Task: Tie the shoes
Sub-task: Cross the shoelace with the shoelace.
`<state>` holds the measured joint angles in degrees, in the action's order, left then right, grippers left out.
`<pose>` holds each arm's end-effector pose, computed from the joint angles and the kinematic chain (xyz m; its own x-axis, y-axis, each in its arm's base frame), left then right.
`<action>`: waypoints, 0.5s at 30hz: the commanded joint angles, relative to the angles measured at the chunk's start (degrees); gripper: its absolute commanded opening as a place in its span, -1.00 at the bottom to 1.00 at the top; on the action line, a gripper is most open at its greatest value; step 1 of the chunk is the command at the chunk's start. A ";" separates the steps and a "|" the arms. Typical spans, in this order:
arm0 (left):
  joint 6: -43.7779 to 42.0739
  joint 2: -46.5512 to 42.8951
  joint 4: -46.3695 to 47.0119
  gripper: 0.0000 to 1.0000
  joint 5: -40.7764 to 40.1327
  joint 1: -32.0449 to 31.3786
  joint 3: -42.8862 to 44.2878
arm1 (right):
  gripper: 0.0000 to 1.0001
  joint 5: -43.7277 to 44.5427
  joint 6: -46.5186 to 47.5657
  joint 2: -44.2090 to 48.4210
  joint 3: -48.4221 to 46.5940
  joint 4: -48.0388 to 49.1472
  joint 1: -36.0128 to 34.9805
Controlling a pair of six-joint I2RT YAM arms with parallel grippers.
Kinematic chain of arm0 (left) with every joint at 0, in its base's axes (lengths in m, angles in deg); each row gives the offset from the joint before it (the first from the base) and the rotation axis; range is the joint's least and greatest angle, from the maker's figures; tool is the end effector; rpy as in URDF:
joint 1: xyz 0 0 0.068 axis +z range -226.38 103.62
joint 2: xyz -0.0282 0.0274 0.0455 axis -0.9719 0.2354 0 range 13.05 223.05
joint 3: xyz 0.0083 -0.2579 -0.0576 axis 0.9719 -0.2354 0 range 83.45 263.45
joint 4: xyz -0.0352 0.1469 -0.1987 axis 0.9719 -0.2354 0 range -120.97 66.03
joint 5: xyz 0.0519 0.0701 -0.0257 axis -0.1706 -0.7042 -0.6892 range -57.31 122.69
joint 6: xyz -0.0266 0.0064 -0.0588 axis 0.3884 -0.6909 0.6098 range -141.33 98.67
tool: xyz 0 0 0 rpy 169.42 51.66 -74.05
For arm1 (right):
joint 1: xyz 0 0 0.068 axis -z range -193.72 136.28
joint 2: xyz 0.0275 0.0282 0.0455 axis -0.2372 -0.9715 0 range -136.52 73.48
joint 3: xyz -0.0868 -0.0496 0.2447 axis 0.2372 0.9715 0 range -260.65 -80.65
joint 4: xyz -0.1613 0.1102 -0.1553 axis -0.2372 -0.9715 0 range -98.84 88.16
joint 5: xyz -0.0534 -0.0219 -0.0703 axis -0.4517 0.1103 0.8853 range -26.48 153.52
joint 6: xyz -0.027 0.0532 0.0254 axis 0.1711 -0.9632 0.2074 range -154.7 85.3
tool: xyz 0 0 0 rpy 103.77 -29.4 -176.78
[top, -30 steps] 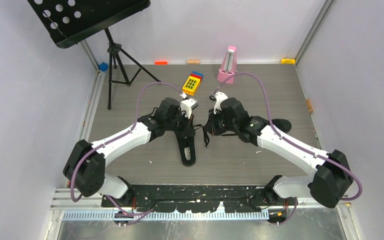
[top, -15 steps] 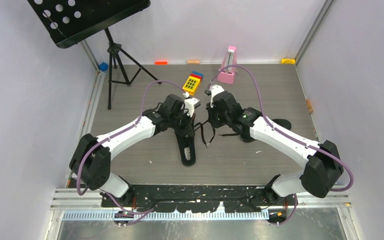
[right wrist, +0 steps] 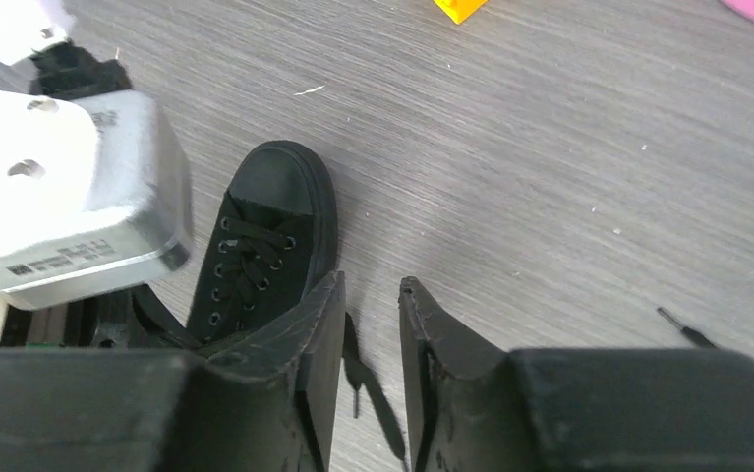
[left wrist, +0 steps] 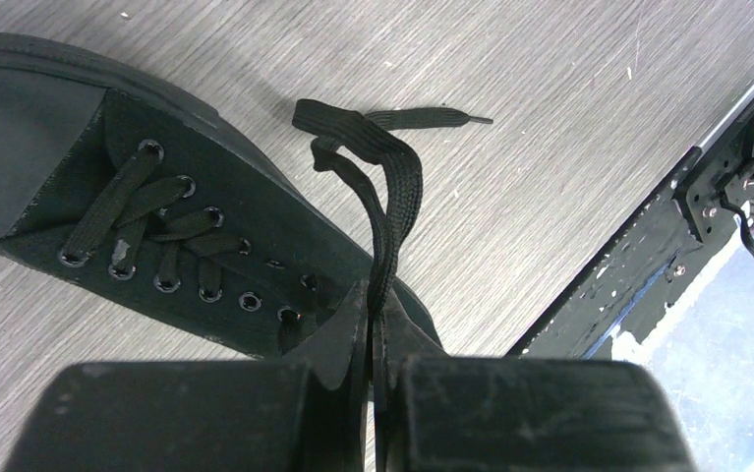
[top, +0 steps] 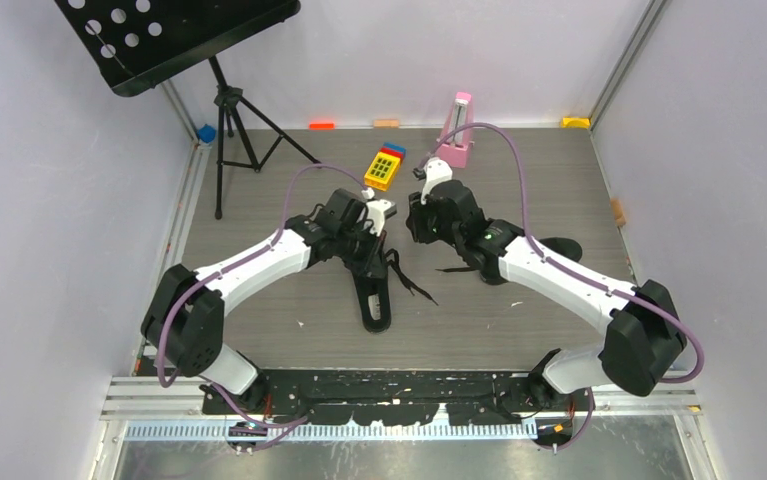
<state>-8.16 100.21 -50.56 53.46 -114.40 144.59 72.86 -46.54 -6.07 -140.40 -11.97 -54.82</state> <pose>0.2380 -0.2089 0.2241 -0.7793 0.3389 -0.5270 0.5833 0.6997 -0.4126 0.2466 0.2042 0.2804 -0.4794 -0.1495 -0.8648 -0.4540 0.8855 0.0986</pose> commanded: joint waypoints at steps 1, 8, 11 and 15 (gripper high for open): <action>1.32 -0.80 2.13 -1.00 3.31 1.05 0.62 | -0.27 1.66 -8.98 3.35 2.70 1.16 0.99; 1.68 -1.46 3.57 -1.00 4.80 1.16 -0.01 | 0.13 -6.25 -25.66 9.58 16.13 1.72 1.20; 1.51 -1.46 3.48 -1.00 4.72 1.11 -0.21 | 0.14 -4.10 -27.27 9.29 18.05 -2.06 1.16; 1.42 -1.58 3.48 -1.00 4.64 1.16 -0.45 | 0.31 -5.04 -24.17 6.98 18.62 -4.09 0.96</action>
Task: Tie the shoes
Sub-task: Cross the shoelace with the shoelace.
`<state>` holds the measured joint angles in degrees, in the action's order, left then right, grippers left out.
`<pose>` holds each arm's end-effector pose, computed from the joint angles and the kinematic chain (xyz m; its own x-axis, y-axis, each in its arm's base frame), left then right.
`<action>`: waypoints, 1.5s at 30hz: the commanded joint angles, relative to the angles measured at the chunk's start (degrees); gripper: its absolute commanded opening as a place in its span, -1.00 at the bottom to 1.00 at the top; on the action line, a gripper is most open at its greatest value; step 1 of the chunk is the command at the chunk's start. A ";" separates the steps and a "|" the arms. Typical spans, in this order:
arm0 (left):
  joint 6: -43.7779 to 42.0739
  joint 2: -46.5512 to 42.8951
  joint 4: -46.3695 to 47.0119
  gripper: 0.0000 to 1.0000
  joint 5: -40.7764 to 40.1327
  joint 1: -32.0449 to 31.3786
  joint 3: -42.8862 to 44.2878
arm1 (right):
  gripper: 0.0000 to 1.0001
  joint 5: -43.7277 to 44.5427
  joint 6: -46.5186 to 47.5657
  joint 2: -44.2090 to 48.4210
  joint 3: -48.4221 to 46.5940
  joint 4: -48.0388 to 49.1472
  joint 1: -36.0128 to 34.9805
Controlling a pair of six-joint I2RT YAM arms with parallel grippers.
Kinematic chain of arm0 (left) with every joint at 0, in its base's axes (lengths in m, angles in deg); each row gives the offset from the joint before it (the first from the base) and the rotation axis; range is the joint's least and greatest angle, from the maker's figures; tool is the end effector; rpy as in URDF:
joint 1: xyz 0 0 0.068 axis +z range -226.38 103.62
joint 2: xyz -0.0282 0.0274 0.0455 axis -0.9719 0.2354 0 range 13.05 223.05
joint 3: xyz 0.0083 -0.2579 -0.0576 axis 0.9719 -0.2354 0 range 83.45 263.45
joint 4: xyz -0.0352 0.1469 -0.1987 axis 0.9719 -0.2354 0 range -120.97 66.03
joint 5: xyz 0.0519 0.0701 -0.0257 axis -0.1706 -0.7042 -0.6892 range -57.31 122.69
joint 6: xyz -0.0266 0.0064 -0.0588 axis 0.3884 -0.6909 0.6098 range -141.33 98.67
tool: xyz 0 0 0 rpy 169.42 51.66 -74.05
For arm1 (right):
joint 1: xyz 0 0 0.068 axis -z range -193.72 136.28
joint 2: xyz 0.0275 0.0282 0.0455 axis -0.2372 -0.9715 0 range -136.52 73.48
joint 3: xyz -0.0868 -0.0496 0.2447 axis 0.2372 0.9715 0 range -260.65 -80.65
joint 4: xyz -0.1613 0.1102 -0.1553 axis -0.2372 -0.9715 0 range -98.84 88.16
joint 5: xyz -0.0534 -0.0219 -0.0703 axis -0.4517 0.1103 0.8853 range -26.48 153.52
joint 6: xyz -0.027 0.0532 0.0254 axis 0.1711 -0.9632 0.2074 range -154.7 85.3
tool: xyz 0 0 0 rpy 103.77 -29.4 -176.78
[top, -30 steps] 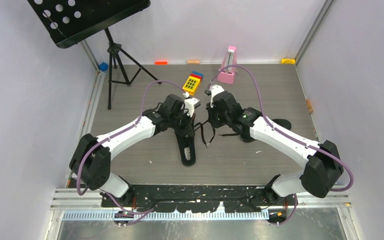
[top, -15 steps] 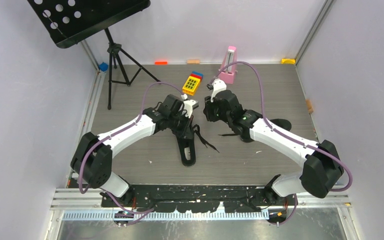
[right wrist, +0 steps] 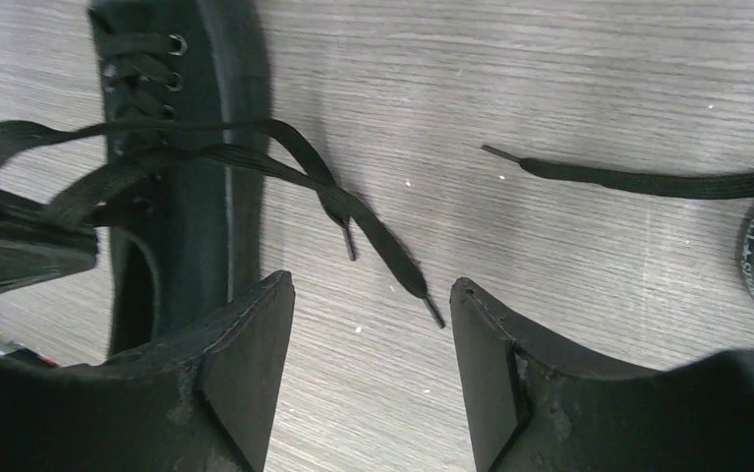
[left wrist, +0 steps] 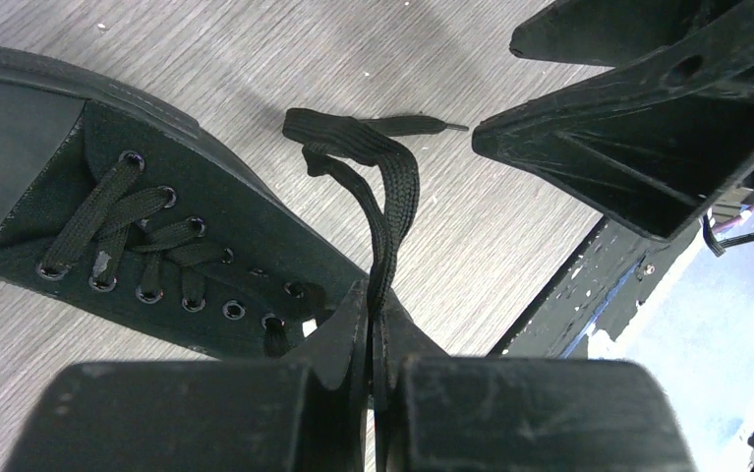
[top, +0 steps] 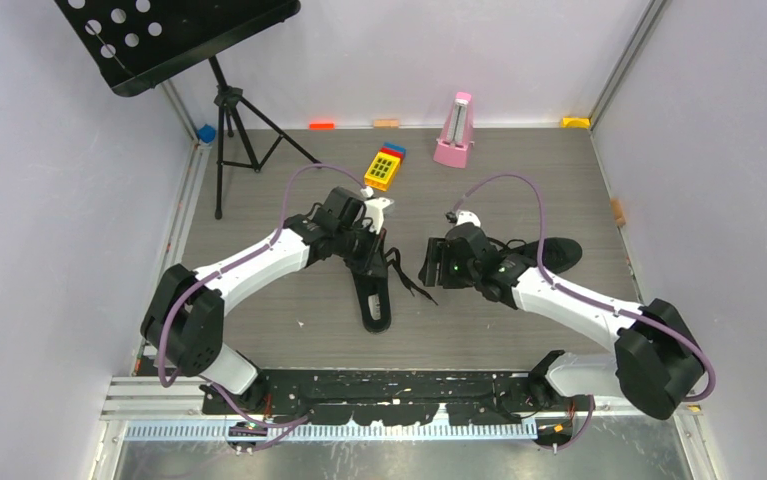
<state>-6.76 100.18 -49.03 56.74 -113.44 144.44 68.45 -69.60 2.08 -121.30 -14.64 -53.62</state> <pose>0.2410 -0.2078 0.2263 -0.7916 0.3099 -0.5265 0.5734 0.6746 -0.4650 0.2016 0.1628 0.2024 -0.7719 0.0977 -0.6282 -0.1826 0.9125 0.3661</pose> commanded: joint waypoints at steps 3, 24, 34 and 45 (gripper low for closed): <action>-0.06 -1.74 1.99 -1.00 1.13 0.19 -0.50 | 0.33 1.62 2.11 -5.58 -4.01 -7.17 -1.71; -0.68 -2.50 1.43 -1.00 -0.32 0.16 -0.87 | -0.88 5.23 6.12 -21.11 -10.03 -9.46 -4.96; -0.33 -2.65 0.59 -1.00 -1.06 0.15 -0.43 | -1.00 8.33 10.94 -5.58 -20.20 -13.61 -4.74; -0.17 -3.54 0.90 -0.93 -3.24 0.23 -0.75 | -1.00 4.03 14.11 -5.13 -31.28 -8.63 -4.47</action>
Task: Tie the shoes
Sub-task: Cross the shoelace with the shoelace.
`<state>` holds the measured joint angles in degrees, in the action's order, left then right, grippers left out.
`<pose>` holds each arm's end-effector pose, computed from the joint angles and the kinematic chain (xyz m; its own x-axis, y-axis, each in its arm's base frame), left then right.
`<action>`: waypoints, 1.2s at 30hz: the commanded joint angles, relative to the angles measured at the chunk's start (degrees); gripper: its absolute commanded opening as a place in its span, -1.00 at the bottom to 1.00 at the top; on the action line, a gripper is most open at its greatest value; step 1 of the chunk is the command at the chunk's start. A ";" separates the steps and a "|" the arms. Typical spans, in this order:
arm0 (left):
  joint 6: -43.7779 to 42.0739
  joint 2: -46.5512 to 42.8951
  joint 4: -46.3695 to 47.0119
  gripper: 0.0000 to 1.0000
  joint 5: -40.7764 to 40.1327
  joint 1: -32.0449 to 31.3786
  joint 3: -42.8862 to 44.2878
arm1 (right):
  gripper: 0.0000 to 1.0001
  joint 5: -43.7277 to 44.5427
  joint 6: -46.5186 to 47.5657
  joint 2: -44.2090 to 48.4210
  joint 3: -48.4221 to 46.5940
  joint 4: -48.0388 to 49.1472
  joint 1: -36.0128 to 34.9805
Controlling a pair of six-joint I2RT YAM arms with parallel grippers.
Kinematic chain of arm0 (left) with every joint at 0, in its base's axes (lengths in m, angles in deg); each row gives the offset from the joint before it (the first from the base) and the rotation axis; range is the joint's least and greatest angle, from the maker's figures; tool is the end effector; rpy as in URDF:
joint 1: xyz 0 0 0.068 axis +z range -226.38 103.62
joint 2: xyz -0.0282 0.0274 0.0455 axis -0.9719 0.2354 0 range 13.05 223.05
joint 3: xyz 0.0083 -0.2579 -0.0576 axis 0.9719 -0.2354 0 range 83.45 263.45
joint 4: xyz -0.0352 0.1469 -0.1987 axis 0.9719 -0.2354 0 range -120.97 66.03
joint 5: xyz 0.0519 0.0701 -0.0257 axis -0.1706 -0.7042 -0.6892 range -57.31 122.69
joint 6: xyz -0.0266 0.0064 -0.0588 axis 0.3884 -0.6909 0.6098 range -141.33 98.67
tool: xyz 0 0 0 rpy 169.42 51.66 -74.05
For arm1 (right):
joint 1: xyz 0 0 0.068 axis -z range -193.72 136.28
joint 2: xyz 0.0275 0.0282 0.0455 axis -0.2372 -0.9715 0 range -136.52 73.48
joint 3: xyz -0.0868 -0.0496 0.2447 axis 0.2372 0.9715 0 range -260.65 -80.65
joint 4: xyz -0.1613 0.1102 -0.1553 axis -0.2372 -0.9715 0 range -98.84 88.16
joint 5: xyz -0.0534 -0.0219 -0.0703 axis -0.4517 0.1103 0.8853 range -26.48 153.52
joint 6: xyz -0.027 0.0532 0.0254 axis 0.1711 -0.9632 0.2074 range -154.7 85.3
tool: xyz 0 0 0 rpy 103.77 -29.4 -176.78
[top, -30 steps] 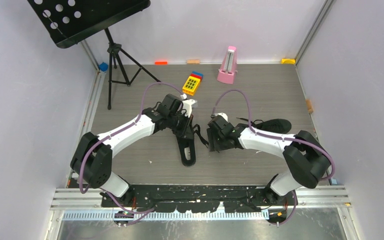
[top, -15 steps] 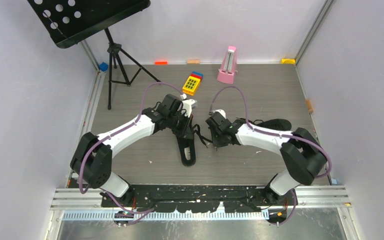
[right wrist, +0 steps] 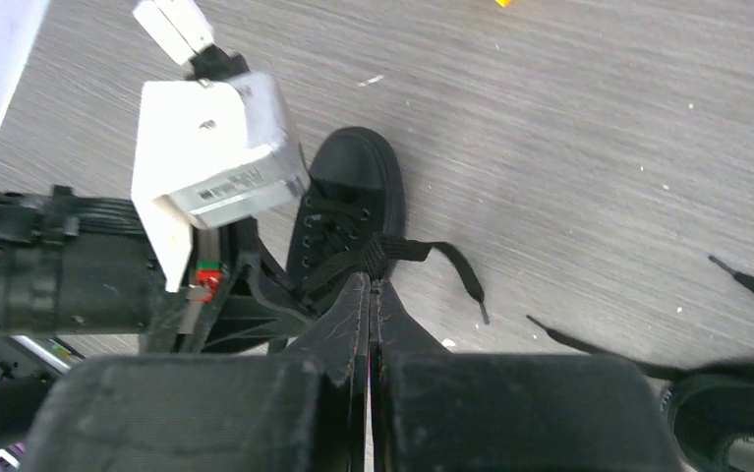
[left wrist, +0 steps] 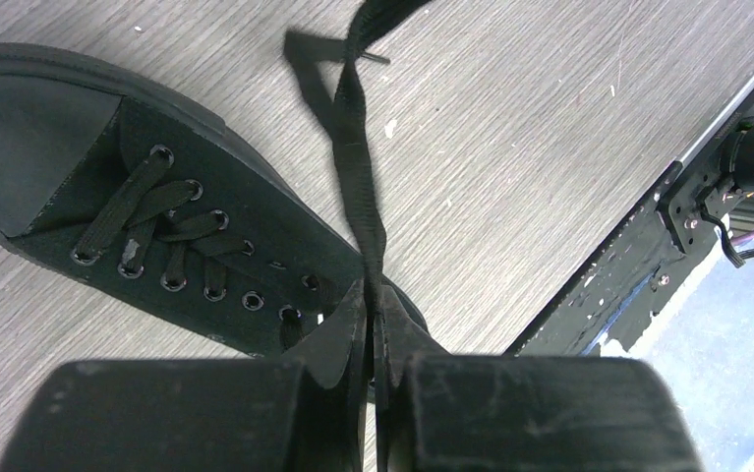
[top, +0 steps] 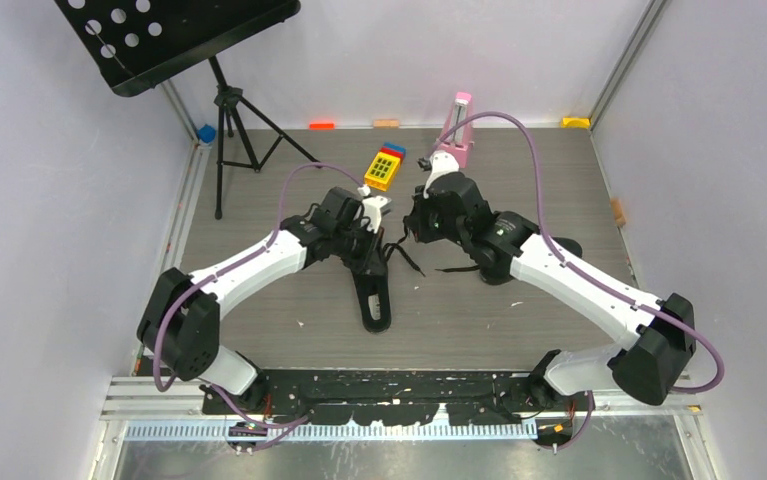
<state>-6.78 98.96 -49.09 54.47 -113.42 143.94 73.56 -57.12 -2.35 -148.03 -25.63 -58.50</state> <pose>0.2395 -0.2043 0.2292 -0.7844 0.2996 -0.5432 0.5687 0.6969 -0.4369 0.2198 0.2056 0.3201 -0.5747 -0.0412 -0.8173 -0.4000 0.8854 0.2366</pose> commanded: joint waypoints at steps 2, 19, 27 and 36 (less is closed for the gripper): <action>-0.05 -2.48 1.55 -0.92 -1.20 0.23 -0.58 | -1.00 -1.43 1.26 -0.98 -5.41 3.25 0.57; 1.35 -4.36 7.03 -0.31 -3.31 0.42 -4.18 | -1.00 -9.08 -10.46 3.70 2.88 15.35 6.82; 5.01 -8.17 11.75 -0.16 -1.13 4.54 -8.74 | -1.00 -16.36 -12.97 1.09 2.76 15.53 9.99; 8.55 -7.74 15.05 -0.02 1.39 7.86 -11.26 | -0.99 -21.80 -13.82 -4.01 -1.86 15.35 9.90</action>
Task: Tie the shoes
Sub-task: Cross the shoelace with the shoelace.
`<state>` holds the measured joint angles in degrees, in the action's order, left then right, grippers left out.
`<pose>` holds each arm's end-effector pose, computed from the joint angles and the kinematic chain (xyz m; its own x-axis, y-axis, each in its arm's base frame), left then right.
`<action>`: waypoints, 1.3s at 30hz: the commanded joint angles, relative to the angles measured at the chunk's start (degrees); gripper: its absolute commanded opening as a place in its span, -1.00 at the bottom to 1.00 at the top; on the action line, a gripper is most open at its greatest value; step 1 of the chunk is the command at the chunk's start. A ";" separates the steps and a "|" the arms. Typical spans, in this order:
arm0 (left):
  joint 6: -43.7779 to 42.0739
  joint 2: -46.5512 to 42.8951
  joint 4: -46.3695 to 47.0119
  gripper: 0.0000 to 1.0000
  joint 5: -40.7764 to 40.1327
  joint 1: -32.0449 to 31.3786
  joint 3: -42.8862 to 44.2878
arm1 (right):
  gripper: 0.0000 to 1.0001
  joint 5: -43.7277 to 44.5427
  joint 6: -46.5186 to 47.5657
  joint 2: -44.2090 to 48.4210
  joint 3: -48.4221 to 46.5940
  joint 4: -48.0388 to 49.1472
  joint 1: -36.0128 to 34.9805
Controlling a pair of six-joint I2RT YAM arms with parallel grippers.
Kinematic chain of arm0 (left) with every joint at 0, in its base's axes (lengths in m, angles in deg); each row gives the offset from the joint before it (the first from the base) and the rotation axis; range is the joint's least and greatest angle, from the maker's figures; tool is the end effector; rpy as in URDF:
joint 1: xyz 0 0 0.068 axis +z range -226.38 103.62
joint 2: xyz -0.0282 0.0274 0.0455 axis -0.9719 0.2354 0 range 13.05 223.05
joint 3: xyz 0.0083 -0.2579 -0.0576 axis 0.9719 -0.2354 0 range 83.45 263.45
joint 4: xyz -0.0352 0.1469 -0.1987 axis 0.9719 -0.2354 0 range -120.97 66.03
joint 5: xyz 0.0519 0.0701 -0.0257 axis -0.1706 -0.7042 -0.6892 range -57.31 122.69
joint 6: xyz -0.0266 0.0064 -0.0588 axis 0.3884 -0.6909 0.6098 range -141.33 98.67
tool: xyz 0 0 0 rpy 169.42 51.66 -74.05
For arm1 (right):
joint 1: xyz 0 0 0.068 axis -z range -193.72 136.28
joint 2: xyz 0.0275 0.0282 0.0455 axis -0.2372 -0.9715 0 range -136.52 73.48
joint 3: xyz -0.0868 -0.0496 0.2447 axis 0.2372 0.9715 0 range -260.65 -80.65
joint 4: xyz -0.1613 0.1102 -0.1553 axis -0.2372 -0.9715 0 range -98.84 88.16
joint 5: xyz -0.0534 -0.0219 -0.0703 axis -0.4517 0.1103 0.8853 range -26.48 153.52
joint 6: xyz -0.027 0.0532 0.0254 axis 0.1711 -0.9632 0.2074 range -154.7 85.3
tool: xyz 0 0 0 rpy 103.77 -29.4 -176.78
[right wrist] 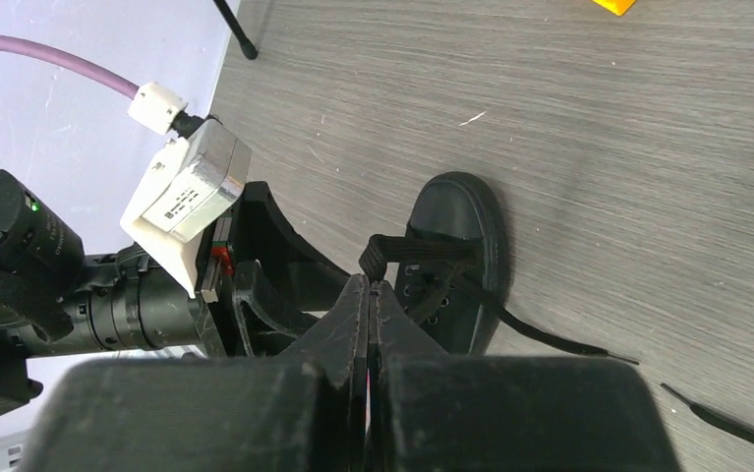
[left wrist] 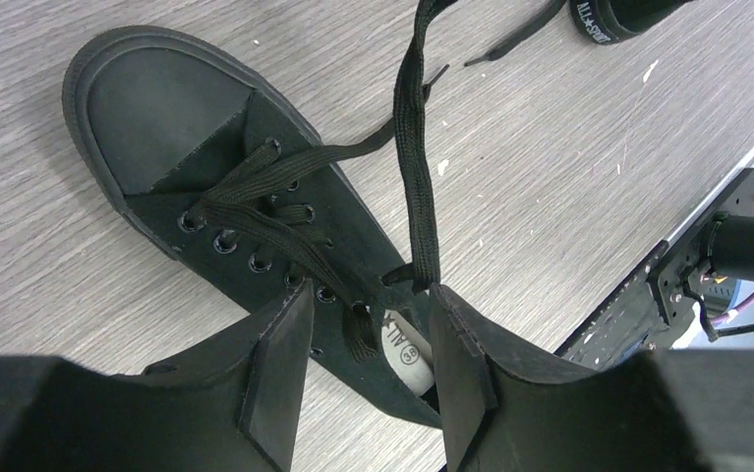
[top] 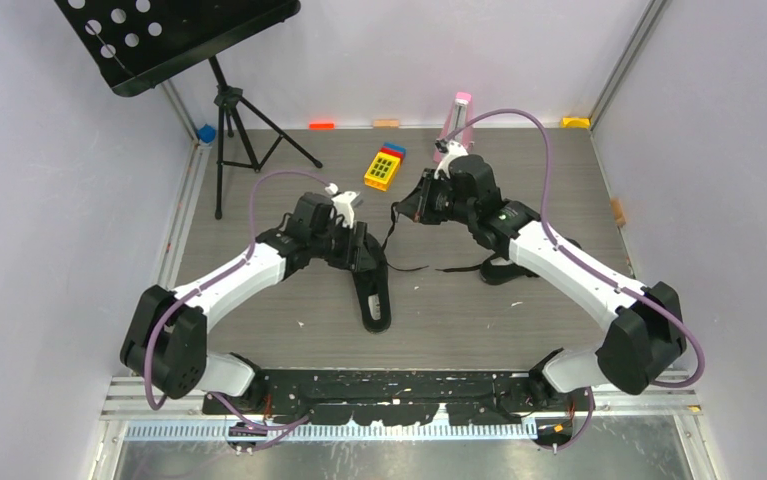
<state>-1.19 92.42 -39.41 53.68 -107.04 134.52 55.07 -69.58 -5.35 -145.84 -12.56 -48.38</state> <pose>0.2432 -0.1653 0.2233 -0.7990 0.0999 -0.5930 0.4512 0.7516 -0.4812 0.2619 0.1901 0.3162 -0.6630 0.2292 -0.7126 -0.3578 0.7391 0.5707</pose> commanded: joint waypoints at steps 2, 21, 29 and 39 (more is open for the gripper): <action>4.87 -1.80 7.36 -0.03 3.00 3.02 -3.08 | -1.00 -3.46 -1.66 -1.40 -4.67 2.28 -0.17; 15.83 -12.88 15.08 0.21 8.84 15.62 -13.45 | -1.00 -12.23 -0.93 -11.00 -15.96 -1.66 -3.46; 16.40 -20.65 17.81 0.35 9.06 16.24 -21.50 | -0.98 -12.16 -1.06 -20.72 -27.29 -4.65 -8.74; 22.08 -16.46 32.27 0.37 14.56 16.08 -25.91 | 0.21 -5.95 1.82 -29.95 -39.71 -16.50 -11.89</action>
<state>17.39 73.23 -17.62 64.52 -90.91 109.23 44.60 -70.25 -36.10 -181.49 -22.22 -60.20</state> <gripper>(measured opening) 0.685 0.520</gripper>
